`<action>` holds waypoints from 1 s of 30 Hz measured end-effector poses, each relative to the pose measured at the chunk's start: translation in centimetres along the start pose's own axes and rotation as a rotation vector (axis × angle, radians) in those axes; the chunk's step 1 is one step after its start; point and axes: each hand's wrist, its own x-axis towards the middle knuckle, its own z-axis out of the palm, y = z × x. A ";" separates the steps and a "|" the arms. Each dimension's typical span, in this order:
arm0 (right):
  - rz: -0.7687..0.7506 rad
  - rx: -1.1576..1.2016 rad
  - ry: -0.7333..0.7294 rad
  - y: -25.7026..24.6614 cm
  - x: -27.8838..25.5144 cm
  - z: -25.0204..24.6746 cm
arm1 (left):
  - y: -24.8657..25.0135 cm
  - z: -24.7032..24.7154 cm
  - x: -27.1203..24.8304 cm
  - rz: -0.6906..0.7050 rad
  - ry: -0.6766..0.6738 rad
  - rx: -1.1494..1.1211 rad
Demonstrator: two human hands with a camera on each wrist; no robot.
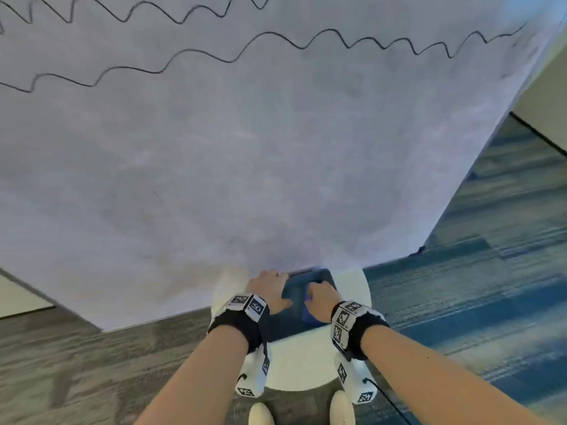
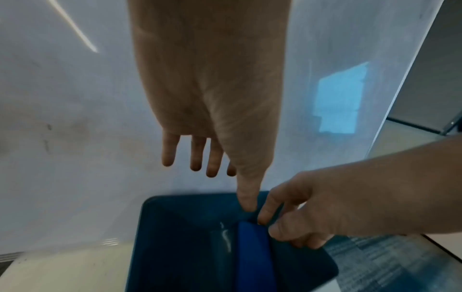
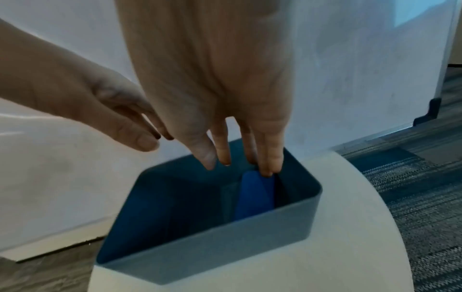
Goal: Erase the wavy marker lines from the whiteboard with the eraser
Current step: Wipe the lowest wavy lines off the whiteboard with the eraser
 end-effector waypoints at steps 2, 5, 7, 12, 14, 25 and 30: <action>0.040 -0.009 -0.041 0.2 0.9 0.9 | -0.4 1.1 1.3 -0.004 -0.010 0.056; 0.079 0.018 -0.046 0.7 1.9 2.3 | -1.1 2.6 2.9 0.009 -0.002 0.091; 0.090 0.021 -0.083 0.9 3.2 3.3 | -1.5 3.0 3.6 0.035 0.023 0.087; 0.079 -0.218 -0.153 0.0 5.7 4.2 | -3.1 3.1 4.3 0.047 0.122 0.034; 0.056 -0.289 -0.190 0.3 6.6 4.6 | -3.7 3.2 4.4 0.039 0.122 0.031; 0.127 -0.038 0.006 -0.1 4.7 4.9 | -3.6 1.8 3.1 0.045 0.122 0.088; 0.020 0.090 0.076 -0.7 0.1 -0.5 | -1.9 -3.3 0.1 0.071 0.121 0.043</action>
